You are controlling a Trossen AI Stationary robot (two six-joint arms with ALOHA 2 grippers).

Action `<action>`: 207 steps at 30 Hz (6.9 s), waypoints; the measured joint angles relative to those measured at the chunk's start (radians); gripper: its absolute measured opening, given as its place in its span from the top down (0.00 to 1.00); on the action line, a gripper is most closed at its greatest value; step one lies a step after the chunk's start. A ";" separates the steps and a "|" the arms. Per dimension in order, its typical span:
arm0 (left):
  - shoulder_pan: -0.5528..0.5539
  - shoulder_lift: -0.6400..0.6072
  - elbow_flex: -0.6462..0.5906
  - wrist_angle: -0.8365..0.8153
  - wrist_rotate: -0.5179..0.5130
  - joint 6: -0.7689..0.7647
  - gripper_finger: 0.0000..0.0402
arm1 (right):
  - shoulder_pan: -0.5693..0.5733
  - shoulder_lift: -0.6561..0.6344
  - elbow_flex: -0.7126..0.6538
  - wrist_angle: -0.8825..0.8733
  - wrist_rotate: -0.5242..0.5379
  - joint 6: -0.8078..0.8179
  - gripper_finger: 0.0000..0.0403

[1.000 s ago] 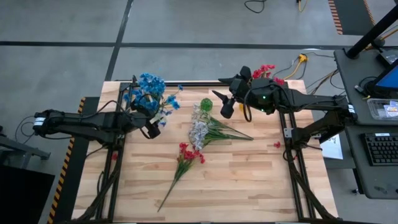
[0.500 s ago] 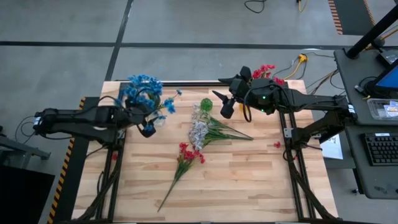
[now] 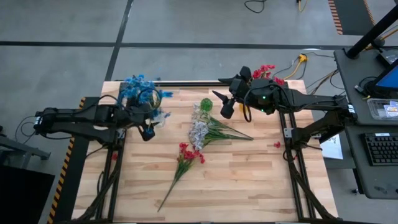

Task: Sort flowers into vase by color
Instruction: Put the blue flowers into the transparent vase

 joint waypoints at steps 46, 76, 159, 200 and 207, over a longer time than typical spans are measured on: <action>-0.001 0.018 0.207 -0.410 0.316 -0.305 0.36 | 0.000 0.000 0.000 -0.023 0.000 0.014 0.44; -0.013 0.080 0.210 -0.420 0.420 -0.251 0.36 | 0.000 0.001 0.000 -0.053 0.000 0.011 0.44; -0.014 -0.079 0.288 -0.381 0.567 -0.026 0.20 | 0.000 0.081 -0.135 -0.008 -0.138 0.019 0.44; -0.014 -0.071 0.292 -0.529 0.672 -0.278 0.20 | 0.000 0.079 -0.135 -0.041 -0.138 0.064 0.44; -0.012 -0.069 0.292 -0.528 0.619 -0.390 0.20 | 0.000 0.079 -0.135 -0.067 -0.138 0.064 0.44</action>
